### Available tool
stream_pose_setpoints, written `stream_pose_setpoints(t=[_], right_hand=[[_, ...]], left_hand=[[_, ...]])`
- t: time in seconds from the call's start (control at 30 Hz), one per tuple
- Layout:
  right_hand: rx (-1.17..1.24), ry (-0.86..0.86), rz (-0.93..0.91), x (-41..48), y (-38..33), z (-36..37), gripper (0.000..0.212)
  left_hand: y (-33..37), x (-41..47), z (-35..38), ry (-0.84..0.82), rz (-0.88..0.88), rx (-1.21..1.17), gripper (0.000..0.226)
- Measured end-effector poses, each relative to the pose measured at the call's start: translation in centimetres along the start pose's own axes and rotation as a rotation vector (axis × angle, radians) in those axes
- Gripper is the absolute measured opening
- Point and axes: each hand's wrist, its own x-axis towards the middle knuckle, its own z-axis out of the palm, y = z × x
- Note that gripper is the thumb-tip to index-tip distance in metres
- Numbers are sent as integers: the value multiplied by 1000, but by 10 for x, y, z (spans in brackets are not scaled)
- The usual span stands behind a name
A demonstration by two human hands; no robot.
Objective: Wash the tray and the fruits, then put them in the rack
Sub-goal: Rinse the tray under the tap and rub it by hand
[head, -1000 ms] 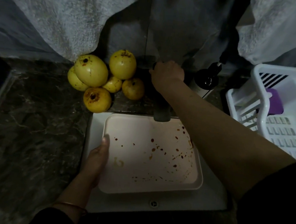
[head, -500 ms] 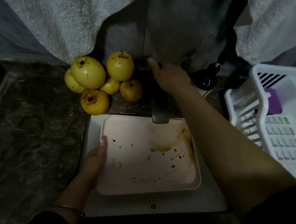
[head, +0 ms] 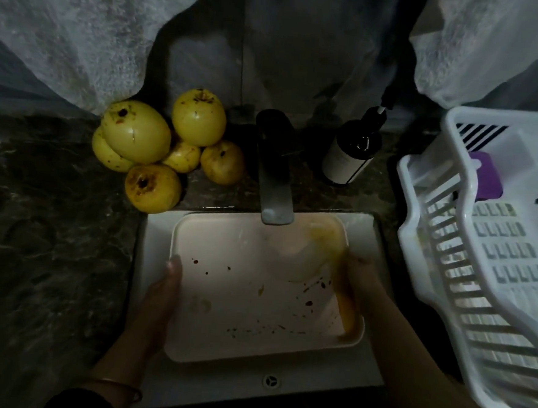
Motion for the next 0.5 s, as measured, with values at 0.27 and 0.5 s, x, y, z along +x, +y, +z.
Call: stream_pose_setpoints(t=[0.27, 0.5], right_hand=[[112, 247, -204, -4, 6, -7, 39], [114, 298, -143, 3, 7, -7, 35]], left_hand=[[-16, 18, 18, -28, 19, -29, 86], [-23, 29, 29, 35, -44, 51, 58]])
